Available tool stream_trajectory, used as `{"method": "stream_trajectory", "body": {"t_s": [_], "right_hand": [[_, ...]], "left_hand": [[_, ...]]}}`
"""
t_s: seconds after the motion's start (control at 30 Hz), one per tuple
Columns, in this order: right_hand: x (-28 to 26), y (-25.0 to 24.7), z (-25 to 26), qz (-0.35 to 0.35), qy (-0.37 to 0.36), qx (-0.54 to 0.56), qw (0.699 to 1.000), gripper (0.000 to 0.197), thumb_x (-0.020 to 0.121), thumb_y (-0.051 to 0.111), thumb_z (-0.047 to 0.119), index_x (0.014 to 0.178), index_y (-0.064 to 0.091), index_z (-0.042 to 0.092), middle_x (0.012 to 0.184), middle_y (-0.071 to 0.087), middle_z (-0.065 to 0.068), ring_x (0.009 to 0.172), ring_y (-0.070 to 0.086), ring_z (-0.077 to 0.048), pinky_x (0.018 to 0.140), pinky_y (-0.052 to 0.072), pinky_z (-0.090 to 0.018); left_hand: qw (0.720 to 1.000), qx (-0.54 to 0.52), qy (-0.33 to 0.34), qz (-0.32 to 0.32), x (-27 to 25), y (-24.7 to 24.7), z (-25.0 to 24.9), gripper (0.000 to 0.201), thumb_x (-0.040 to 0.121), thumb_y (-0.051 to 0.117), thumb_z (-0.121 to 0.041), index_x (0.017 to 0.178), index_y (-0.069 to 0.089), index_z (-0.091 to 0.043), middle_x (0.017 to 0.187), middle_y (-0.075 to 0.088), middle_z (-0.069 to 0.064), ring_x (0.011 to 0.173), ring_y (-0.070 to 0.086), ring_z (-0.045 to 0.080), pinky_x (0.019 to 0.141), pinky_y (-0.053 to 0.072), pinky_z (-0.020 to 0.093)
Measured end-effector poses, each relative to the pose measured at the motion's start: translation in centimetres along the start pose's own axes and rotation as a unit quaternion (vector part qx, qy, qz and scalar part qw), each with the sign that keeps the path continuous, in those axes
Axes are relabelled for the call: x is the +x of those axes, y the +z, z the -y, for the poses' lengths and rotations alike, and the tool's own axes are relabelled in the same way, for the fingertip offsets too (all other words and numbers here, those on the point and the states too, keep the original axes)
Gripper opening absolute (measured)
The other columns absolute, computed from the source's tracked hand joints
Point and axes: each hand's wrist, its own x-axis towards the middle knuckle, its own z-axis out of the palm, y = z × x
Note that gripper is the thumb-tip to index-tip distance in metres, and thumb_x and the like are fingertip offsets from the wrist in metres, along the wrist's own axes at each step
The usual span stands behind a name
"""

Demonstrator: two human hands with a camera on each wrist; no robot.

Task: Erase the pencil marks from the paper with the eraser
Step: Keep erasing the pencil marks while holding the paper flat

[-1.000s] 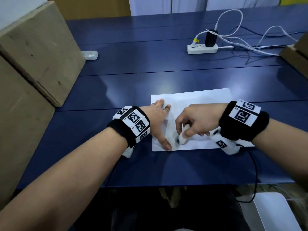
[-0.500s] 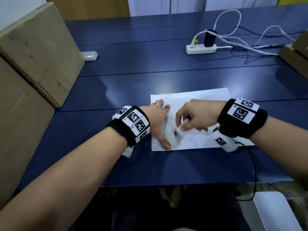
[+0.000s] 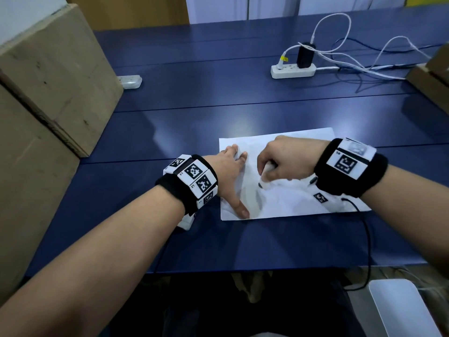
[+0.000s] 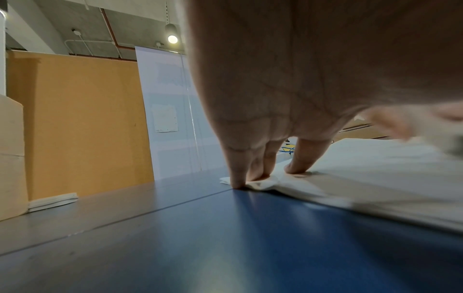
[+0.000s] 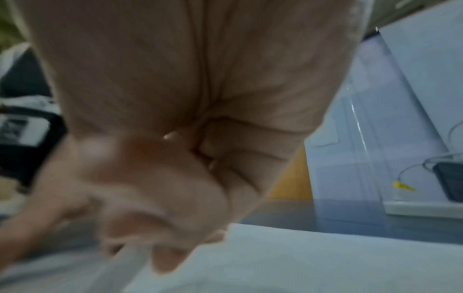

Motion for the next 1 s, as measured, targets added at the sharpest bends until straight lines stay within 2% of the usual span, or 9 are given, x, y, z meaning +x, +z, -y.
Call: {"method": "stream_trajectory", "body": {"t_s": [0.1,0.17,0.23,0.37,0.5,0.6,0.8,0.9,1.0], "right_hand": [[0.8,-0.2,-0.8,-0.045,0.053,0.019,0.997,0.006,0.085,0.063,0.030,0.083,0.066,0.026,0.067,0.068,-0.004,0.056,0.067,-0.027,0.057,0.059,-0.037],[0.7,0.0,-0.7,-0.066,0.038,0.004,0.997,0.008,0.087,0.062,0.029,0.084,0.068,0.024,0.063,0.062,0.004,0.060,0.063,-0.021,0.062,0.055,-0.032],[0.0,0.4,0.0,-0.027,-0.004,-0.019,0.999,0.008,0.086,0.063,0.028,0.087,0.070,0.026,0.059,0.060,0.010,0.061,0.058,-0.011,0.066,0.050,-0.027],[-1.0,1.1,1.1,0.099,-0.040,0.015,0.994,0.012,0.083,0.067,0.032,0.093,0.073,0.027,0.059,0.065,0.003,0.055,0.063,-0.016,0.060,0.057,-0.031],[0.4,0.2,-0.4,-0.034,0.027,0.008,0.999,0.013,0.087,0.063,0.030,0.095,0.072,0.025,0.062,0.065,0.004,0.053,0.060,-0.011,0.067,0.058,-0.033],[0.6,0.0,-1.0,-0.097,0.041,-0.021,0.994,0.016,0.089,0.061,0.030,0.096,0.073,0.023,0.066,0.057,0.013,0.065,0.050,-0.007,0.073,0.046,-0.027],[-1.2,0.6,1.2,0.085,-0.035,0.014,0.996,0.009,0.085,0.068,0.030,0.091,0.073,0.027,0.057,0.063,0.005,0.048,0.057,-0.009,0.060,0.053,-0.026],[-0.1,0.3,0.1,0.007,0.002,0.000,1.000,0.011,0.086,0.066,0.031,0.092,0.073,0.026,0.063,0.068,0.002,0.050,0.062,-0.012,0.065,0.058,-0.033],[0.8,0.0,-1.3,-0.094,0.054,-0.008,0.994,0.015,0.088,0.062,0.032,0.094,0.073,0.024,0.065,0.062,0.009,0.060,0.053,-0.004,0.076,0.054,-0.033]], "left_hand": [[1.000,-0.002,0.006,0.001,-0.3,-0.3,-0.2,0.154,0.049,0.075,-0.080,0.155,-0.012,-0.013,0.162,-0.015,0.010,0.151,0.000,0.023,0.119,0.024,0.042],[1.000,-0.003,0.003,0.000,-0.3,-0.3,-0.1,0.154,0.049,0.075,-0.080,0.155,-0.013,-0.013,0.162,-0.016,0.010,0.151,-0.001,0.023,0.119,0.024,0.043],[1.000,-0.005,0.000,0.001,-0.1,-0.1,0.0,0.156,0.046,0.075,-0.082,0.155,-0.014,-0.014,0.162,-0.016,0.009,0.151,-0.001,0.023,0.118,0.025,0.045],[1.000,-0.004,-0.004,0.002,0.2,0.3,0.1,0.160,0.040,0.072,-0.086,0.155,-0.013,-0.015,0.162,-0.016,0.008,0.151,0.001,0.022,0.116,0.029,0.046],[1.000,-0.009,0.002,-0.004,0.0,0.1,0.2,0.157,0.044,0.075,-0.082,0.155,-0.012,-0.014,0.162,-0.012,0.008,0.150,0.004,0.023,0.117,0.029,0.045],[1.000,-0.012,0.002,-0.003,0.1,0.1,0.2,0.157,0.043,0.075,-0.083,0.155,-0.012,-0.016,0.162,-0.013,0.006,0.150,0.004,0.021,0.116,0.030,0.045],[1.000,-0.001,-0.004,0.002,0.4,0.2,0.1,0.160,0.041,0.073,-0.085,0.155,-0.014,-0.015,0.162,-0.016,0.009,0.151,-0.001,0.023,0.118,0.027,0.047],[1.000,-0.001,0.001,-0.001,0.1,0.1,0.0,0.156,0.045,0.075,-0.082,0.155,-0.012,-0.013,0.161,-0.011,0.009,0.150,0.004,0.024,0.117,0.027,0.045],[1.000,-0.003,0.005,-0.001,-0.1,-0.1,-0.1,0.155,0.046,0.075,-0.081,0.155,-0.012,-0.013,0.161,-0.011,0.008,0.150,0.004,0.023,0.117,0.028,0.044]]}}
